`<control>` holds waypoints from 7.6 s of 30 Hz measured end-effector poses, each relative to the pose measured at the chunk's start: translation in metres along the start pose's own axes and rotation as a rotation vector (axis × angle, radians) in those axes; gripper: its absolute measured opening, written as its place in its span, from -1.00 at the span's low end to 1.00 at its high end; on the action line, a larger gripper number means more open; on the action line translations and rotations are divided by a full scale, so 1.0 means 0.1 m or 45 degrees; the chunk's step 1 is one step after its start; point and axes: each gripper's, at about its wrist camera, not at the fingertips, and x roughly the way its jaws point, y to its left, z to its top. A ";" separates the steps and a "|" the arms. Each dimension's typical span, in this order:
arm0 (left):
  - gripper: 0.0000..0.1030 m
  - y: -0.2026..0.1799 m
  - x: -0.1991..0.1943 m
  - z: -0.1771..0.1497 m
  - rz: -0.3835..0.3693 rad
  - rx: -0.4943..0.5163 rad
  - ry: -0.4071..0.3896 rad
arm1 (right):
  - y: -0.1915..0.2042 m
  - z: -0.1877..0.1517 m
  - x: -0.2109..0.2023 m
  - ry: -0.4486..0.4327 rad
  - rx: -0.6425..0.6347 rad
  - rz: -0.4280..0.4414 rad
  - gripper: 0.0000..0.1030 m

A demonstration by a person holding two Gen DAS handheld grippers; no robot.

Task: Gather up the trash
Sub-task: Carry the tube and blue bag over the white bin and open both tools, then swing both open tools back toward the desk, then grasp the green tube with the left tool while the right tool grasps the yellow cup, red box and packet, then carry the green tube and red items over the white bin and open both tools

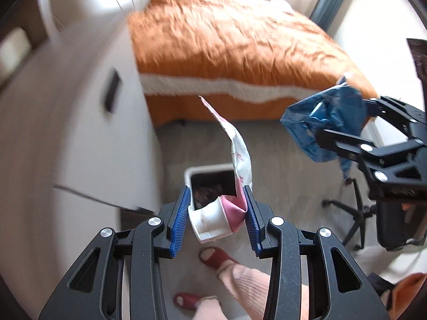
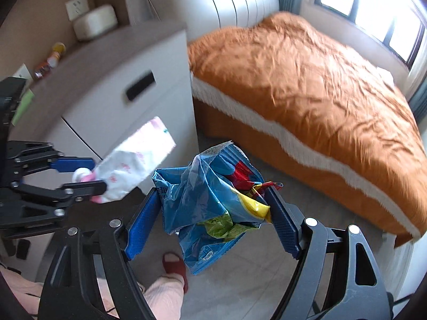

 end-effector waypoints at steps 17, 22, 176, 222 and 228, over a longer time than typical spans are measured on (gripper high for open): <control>-0.25 0.02 2.41 -0.25 -0.042 0.020 0.357 | -0.25 -0.83 2.00 0.268 -0.097 0.110 0.54; 0.12 0.15 2.94 -0.41 -0.082 0.010 0.439 | -0.22 -1.01 2.59 0.330 -0.212 0.157 0.81; -0.52 0.26 -0.77 0.66 0.331 0.030 -0.251 | 0.38 1.21 -0.27 -0.184 -0.369 0.313 0.43; 0.90 0.29 3.72 -0.55 0.002 0.167 0.518 | -0.13 -1.19 3.39 0.453 -0.595 0.055 0.91; 0.90 0.28 3.33 -0.40 0.007 0.095 0.491 | -0.15 -1.02 3.00 0.429 -0.589 0.035 0.91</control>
